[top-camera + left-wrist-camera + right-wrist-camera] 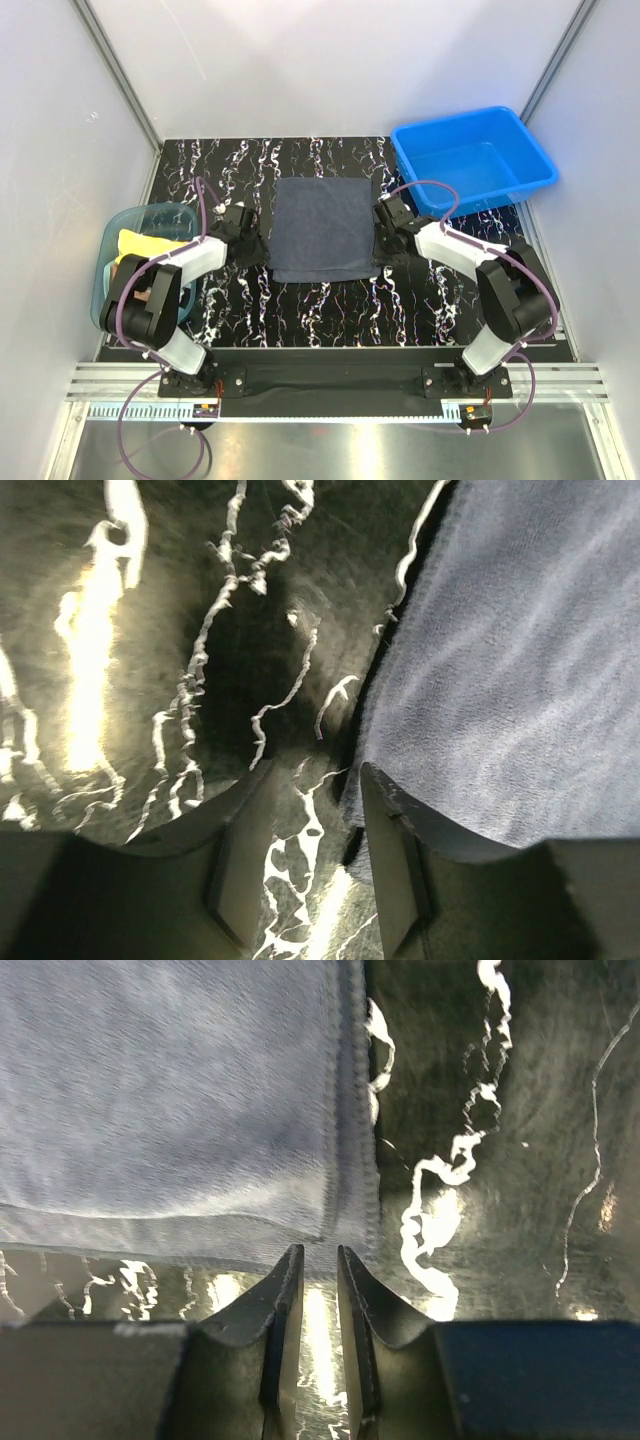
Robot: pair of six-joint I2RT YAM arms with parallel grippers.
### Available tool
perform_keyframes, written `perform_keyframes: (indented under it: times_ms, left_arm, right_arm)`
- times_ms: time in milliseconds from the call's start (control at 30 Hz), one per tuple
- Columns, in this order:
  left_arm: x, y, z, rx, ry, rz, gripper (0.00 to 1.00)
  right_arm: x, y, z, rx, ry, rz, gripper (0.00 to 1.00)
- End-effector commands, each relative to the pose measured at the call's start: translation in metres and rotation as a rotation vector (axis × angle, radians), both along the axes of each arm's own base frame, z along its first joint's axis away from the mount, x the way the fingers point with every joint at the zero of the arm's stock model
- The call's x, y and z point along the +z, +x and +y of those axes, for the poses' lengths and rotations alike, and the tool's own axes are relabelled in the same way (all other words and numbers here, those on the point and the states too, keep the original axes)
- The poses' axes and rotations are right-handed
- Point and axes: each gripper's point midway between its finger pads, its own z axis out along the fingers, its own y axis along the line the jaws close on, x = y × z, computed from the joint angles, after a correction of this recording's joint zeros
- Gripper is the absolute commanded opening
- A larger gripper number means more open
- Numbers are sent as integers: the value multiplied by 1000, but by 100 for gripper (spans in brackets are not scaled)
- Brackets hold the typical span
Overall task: Fold and stack the towels
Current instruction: Fold the towel
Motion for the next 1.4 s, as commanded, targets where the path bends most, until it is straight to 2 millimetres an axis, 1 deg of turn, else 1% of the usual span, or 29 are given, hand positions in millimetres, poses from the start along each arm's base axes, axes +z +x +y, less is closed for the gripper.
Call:
perform_keyframes:
  times_ms: [0, 67, 133, 267, 333, 433, 467, 567, 600, 700, 867, 1067, 1133, 1167, 1233, 1367]
  left_arm:
    - [3, 9, -16, -46, -74, -29, 44]
    - [0, 6, -20, -56, -92, -25, 43]
    - [-4, 3, -21, -64, -103, -15, 42]
    - [-10, -1, -22, -71, -106, -2, 38]
    - [-11, -2, -22, -73, -108, 2, 36]
    - [-10, -1, -24, -78, -116, 0, 31]
    - [-10, -2, -24, -78, -116, 0, 25]
    - [-8, 0, -25, -79, -119, -4, 15]
    - [-8, 1, -25, -80, -117, -6, 8]
    - [-7, 0, -26, -83, -122, -5, 0]
    - [-4, 3, -28, -82, -135, -12, 0]
    - [-2, 4, -31, -82, -142, -9, 0]
    - [-1, 4, -30, -79, -140, -10, 0]
    - [-2, 4, -30, -79, -140, -8, 0]
    - [0, 5, -30, -75, -137, -6, 0]
    - [10, 9, -31, -73, -135, -8, 0]
  right_arm:
    - [17, 17, 14, -4, 50, -47, 27]
    - [11, 16, 21, 4, 78, -25, 27]
    - [7, 16, 22, -2, 79, -24, 27]
    - [-4, 16, 21, -8, 64, -6, 28]
    - [-6, 16, 18, -13, 52, -8, 28]
    - [-6, 14, 16, -16, 47, -6, 29]
    - [-4, 16, 12, -29, 29, -22, 29]
    - [-5, 17, 11, -27, 23, -28, 29]
    - [-6, 18, 11, -26, 22, -30, 30]
    - [-11, 20, 11, -24, 14, -24, 30]
    - [-21, 22, 9, -26, -14, -17, 30]
    - [-25, 23, 5, -33, -38, -15, 29]
    - [-26, 22, 3, -34, -48, -10, 25]
    - [-27, 23, 2, -33, -55, -10, 19]
    - [-25, 22, 2, -33, -58, -10, 13]
    - [-11, 25, 0, -34, -64, -33, 4]
